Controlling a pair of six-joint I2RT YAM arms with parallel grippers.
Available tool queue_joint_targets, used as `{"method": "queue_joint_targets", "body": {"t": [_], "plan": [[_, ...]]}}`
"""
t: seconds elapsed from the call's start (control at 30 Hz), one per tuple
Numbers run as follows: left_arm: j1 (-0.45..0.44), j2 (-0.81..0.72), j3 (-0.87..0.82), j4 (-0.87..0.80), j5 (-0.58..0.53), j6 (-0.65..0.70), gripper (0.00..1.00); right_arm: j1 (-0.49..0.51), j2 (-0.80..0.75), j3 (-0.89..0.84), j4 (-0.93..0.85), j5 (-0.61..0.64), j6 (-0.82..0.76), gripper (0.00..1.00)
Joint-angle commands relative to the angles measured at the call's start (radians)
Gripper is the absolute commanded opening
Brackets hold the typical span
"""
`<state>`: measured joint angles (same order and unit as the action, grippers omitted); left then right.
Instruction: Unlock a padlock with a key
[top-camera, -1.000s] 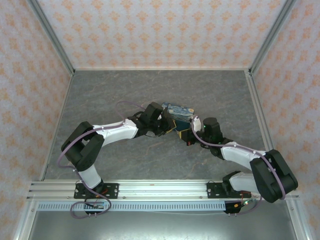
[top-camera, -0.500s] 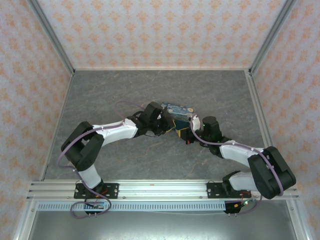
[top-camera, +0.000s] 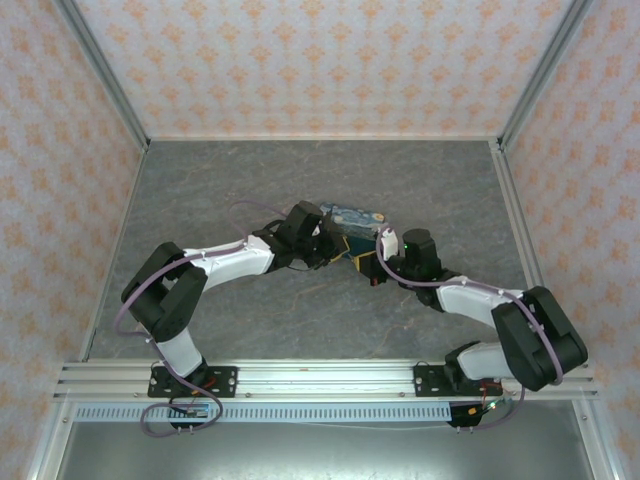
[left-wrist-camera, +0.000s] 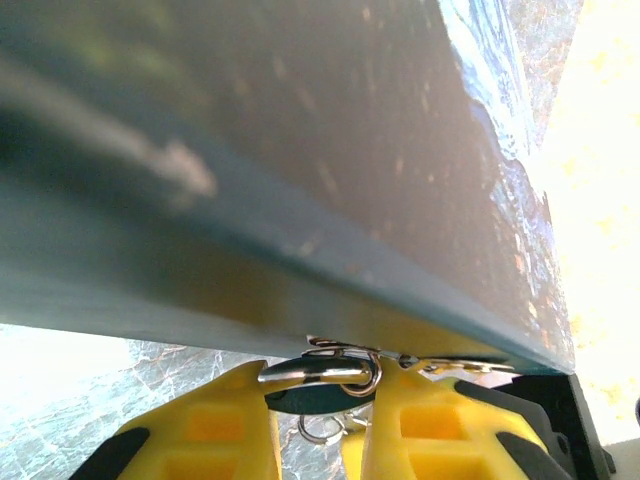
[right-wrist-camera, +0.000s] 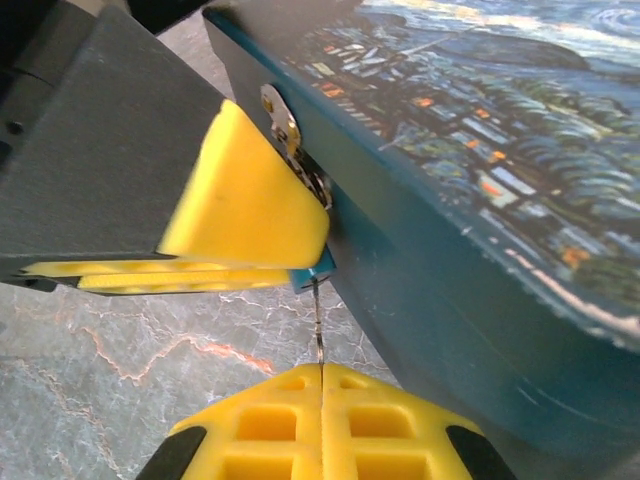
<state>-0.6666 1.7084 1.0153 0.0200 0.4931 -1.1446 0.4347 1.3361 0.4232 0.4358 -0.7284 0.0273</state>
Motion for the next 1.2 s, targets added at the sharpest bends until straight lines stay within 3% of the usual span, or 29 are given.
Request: {"method": "queue_joint_targets", "body": {"t": [0.0, 0.83, 1.17], "plan": [[-0.010, -0.065, 0.039, 0.021, 0.052, -0.008, 0.06, -0.006, 0.027, 0.028, 0.063, 0.014, -0.027, 0.00], [-0.013, -0.027, 0.038, -0.003, 0.059, 0.025, 0.06, -0.031, 0.072, 0.056, 0.173, -0.080, 0.054, 0.00], [-0.019, 0.009, 0.037, 0.039, 0.064, -0.001, 0.06, 0.005, 0.128, 0.080, 0.268, -0.093, 0.126, 0.00]]}}
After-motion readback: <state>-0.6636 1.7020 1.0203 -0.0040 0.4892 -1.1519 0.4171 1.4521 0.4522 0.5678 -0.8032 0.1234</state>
